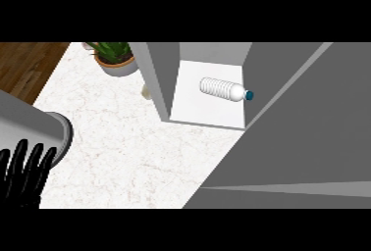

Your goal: Pick up the bottled water, place it into the cabinet and close the cabinet

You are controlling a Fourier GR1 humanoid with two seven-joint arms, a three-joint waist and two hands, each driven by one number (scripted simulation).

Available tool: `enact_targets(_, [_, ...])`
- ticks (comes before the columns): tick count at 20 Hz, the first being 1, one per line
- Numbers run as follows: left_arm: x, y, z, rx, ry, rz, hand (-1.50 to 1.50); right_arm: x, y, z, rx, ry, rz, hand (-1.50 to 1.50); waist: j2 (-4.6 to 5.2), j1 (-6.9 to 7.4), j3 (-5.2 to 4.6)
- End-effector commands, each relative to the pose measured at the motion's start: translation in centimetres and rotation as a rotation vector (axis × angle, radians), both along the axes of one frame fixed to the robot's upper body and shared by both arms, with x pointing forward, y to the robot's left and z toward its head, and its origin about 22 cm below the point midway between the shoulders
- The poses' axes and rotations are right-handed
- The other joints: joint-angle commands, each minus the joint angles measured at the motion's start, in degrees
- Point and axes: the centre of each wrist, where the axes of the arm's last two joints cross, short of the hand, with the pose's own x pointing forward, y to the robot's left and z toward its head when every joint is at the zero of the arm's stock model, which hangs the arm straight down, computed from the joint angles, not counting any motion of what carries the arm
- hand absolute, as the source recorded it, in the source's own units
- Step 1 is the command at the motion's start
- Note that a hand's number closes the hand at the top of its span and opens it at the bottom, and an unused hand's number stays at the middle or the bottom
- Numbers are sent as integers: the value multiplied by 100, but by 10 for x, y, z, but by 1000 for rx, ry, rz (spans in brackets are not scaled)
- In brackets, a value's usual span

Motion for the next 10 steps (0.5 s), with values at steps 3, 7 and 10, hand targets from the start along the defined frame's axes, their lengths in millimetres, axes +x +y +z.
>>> enact_targets(3, [-3,3,-2,-2,24,-20,-150,44,5,-12,76,122,-314,150,44,124,24])
enact_targets(7, [0,4,2,3,4,-33,-150,84,14,-10,84,143,-410,150,21,234,44])
enact_targets(10, [4,6,-2,-3,14,-48,-150,116,30,0,60,165,-459,150,26,247,38])
